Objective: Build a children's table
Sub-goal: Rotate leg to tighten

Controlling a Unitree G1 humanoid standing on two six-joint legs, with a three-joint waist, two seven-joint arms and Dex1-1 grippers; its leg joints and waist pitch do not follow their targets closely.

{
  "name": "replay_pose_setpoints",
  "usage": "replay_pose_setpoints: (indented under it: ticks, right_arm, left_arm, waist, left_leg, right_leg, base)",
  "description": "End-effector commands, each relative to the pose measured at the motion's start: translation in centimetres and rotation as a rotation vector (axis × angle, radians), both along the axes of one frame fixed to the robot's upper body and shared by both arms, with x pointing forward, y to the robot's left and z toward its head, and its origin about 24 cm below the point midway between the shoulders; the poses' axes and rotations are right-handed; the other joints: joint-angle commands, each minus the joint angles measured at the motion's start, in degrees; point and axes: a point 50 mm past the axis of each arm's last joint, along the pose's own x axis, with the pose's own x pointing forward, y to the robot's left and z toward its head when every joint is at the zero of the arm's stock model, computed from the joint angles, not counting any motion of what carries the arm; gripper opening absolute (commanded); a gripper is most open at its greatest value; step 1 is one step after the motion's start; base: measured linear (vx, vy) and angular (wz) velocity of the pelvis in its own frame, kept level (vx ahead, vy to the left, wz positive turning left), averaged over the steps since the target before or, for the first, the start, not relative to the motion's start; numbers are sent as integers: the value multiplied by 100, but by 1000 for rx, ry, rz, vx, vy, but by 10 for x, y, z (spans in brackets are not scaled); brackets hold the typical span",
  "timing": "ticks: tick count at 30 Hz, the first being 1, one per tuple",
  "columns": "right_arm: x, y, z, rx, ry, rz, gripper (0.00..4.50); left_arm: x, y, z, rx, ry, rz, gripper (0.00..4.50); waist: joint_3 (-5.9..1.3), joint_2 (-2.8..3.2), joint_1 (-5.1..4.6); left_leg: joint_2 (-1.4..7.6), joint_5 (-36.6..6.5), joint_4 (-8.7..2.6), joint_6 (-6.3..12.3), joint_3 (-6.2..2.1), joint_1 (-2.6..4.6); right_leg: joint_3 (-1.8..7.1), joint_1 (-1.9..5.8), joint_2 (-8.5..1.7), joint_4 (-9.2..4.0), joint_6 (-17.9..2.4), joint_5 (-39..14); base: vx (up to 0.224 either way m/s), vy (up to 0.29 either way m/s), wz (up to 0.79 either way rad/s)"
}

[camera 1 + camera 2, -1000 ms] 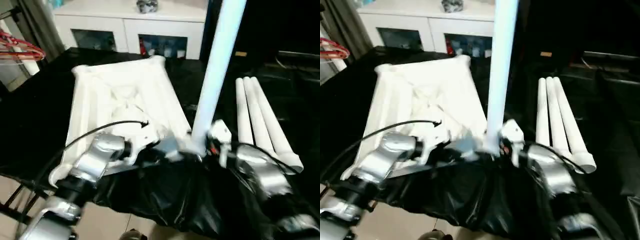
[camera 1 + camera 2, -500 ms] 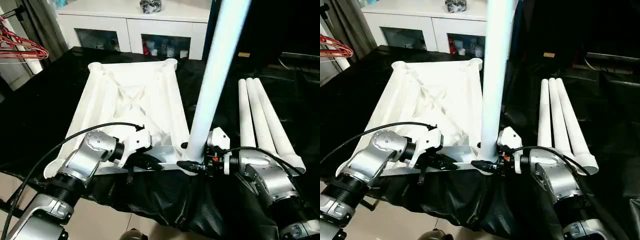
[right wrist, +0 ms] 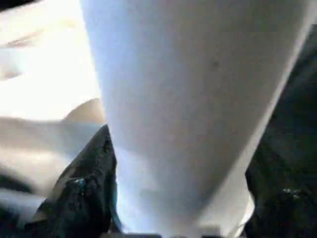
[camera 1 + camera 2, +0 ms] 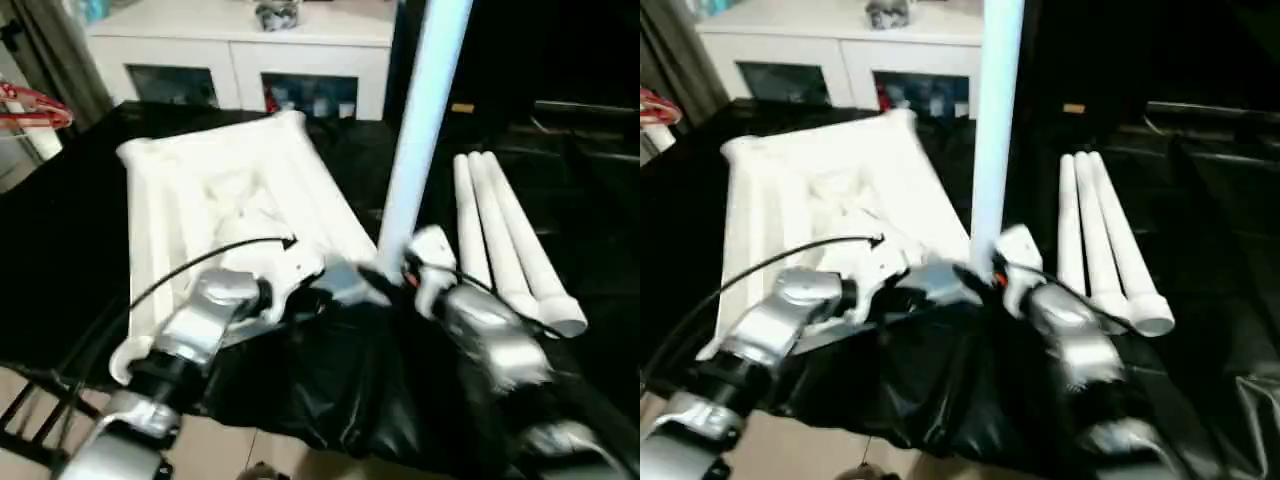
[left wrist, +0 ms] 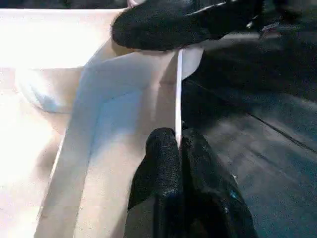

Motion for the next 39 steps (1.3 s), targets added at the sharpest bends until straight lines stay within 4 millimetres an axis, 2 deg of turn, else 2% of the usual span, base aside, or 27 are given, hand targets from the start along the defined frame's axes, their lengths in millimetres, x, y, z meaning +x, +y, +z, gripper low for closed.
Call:
replay_pose_setpoints:
  ticks: [1, 2, 3, 5, 9, 13, 18, 21, 24, 26, 27, 32, 37, 39]
  right_arm:
    - [-9, 42, -14, -16, 46, 81, 276]
    - [-8, 44, -13, -7, 42, 91, 276]
    - [-8, 45, -13, -3, 42, 95, 311]
    - [-8, 46, -13, 2, 41, 101, 345]
    - [-7, 41, -9, -16, 11, 126, 380]
    - [-9, 25, -1, -18, -32, 249, 380]
    - [-19, 4, 4, -29, -44, 421, 380]
    - [-27, -7, 7, -19, -37, 515, 380]
    - [-36, -16, 11, -22, -15, 621, 380]
    - [-41, -22, 13, -32, 2, 687, 380]
    - [-44, -24, 14, -41, 9, 712, 380]
    - [-51, -27, 15, -48, 49, 794, 380]
    - [-55, -28, 16, -37, 77, 830, 354]
    - [-56, -27, 17, -33, 88, 839, 328]
  left_arm:
    - [3, -33, 25, -90, -116, 1, 0]
    - [1, -36, 25, -92, -115, -7, 0]
    - [1, -37, 24, -95, -114, -11, 0]
    - [0, -38, 24, -97, -112, -16, 0]
    - [-5, -38, 23, -113, -120, -96, 0]
    - [-8, -27, 23, -101, -98, -183, 0]
    - [-8, -12, 25, -81, -88, -278, 0]
    - [-7, -3, 24, -58, -65, -319, 0]
    - [-7, 8, 24, -28, -40, -368, 0]
    - [-6, 14, 25, -25, -24, -389, 0]
    - [-6, 17, 26, -26, -17, -398, 0]
    - [-6, 27, 26, -12, 17, -447, 0]
    - [-7, 32, 26, -9, 43, -487, 0]
    - [-7, 34, 26, -8, 48, -495, 0]
  waist:
    - [-343, -81, 3]
    - [-344, -94, -5]
    - [-358, -84, 7]
    - [-366, -91, 10]
    - [-362, -94, 16]
    - [-357, -87, 29]
    - [-362, -55, 94]
    - [-369, -61, 126]
    - [-367, -54, 162]
    - [-362, -76, 173]
    - [-367, -71, 201]
    - [-368, -73, 252]
    - [-378, -75, 264]
    - [-374, -70, 267]
  left_leg:
    - [316, -1128, -435, 160, -136, 82]
    - [320, -1122, -433, 179, -132, 78]
    - [317, -1044, -428, 221, -137, 66]
    - [317, -946, -415, 279, -135, 54]
    - [307, -842, -401, 411, -123, 51]
    - [315, -974, -398, 432, -120, 50]
    - [334, -972, -385, 489, -116, 67]
    - [344, -922, -375, 541, -118, 56]
    - [351, -981, -373, 572, -118, 57]
    - [356, -989, -376, 583, -115, 57]
    - [360, -1006, -374, 582, -115, 78]
    - [368, -1020, -380, 511, -123, 72]
    - [365, -904, -366, 543, -122, 69]
    - [371, -918, -372, 525, -126, 69]
  right_leg:
    - [278, 250, -482, -471, -1116, -1300]
    - [286, 248, -482, -467, -1122, -1223]
    - [281, 270, -480, -443, -1118, -1077]
    - [281, 275, -475, -419, -1133, -866]
    - [279, 278, -478, -414, -1183, -691]
    - [278, 289, -470, -425, -1136, -792]
    - [281, 270, -461, -408, -1183, -716]
    - [270, 279, -452, -382, -1244, -554]
    - [267, 280, -462, -390, -1270, -633]
    - [271, 273, -460, -398, -1266, -684]
    - [275, 275, -468, -398, -1254, -771]
    - [278, 265, -486, -398, -1275, -860]
    - [270, 263, -480, -382, -1327, -720]
    - [269, 258, -476, -381, -1321, -738]
  base:
    - [0, 0, 0]
    - [0, 0, 0]
    - [0, 0, 0]
    - [0, 0, 0]
    - [0, 0, 0]
    - [0, 0, 0]
    - [0, 0, 0]
    - [0, 0, 0]
    - [0, 0, 0]
    - [0, 0, 0]
    - [0, 0, 0]
    - [0, 0, 0]
    - [0, 0, 0]
    - [0, 0, 0]
